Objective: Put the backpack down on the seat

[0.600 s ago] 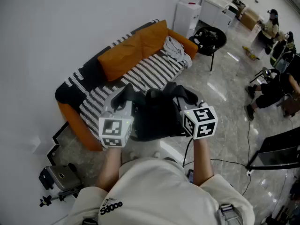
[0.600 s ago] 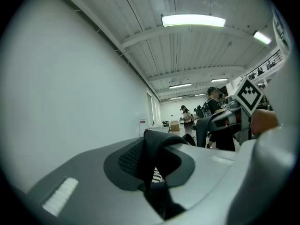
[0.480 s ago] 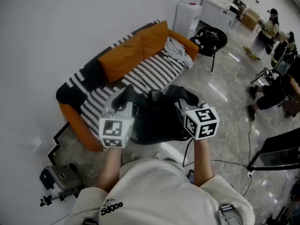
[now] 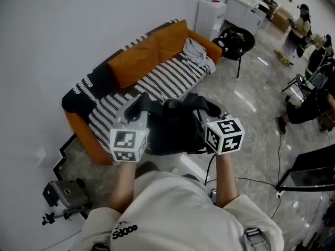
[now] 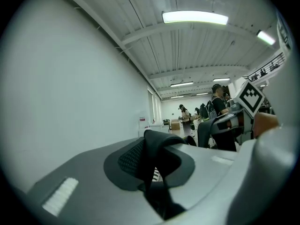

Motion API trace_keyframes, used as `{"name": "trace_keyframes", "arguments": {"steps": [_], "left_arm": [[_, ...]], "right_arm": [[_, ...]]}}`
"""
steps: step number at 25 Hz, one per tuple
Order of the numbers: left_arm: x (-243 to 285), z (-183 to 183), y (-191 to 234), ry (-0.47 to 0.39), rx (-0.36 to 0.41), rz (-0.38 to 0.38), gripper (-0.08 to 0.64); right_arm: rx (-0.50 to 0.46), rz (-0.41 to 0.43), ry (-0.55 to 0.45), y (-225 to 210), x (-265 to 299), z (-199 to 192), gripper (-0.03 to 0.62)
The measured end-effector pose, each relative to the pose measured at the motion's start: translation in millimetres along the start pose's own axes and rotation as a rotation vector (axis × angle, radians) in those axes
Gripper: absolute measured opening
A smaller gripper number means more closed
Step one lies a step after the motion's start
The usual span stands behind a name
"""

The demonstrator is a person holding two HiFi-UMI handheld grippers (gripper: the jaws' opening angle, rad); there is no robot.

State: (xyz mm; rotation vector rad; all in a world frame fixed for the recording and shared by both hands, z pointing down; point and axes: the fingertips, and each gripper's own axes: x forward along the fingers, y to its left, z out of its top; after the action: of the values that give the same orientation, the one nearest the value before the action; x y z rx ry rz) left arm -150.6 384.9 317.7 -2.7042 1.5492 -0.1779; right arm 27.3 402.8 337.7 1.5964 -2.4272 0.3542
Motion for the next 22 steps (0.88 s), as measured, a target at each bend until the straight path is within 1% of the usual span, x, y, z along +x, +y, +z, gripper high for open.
{"name": "trace_keyframes", "arguments": {"steps": [4, 13, 22], "left_arm": [[10, 0, -2, -0.005, -0.006, 0.014, 0.044], [61, 4, -7, -0.021, -0.021, -0.028, 0.044], [136, 7, 20, -0.043, -0.047, -0.031, 0.044]], "right_arm": [[-0.006, -0.006, -0.005, -10, 2, 3, 0.032], [0.01, -0.037, 0.003, -52, 23, 12, 0.032], [0.035, -0.024, -0.003, -95, 76, 31, 0.032]]}}
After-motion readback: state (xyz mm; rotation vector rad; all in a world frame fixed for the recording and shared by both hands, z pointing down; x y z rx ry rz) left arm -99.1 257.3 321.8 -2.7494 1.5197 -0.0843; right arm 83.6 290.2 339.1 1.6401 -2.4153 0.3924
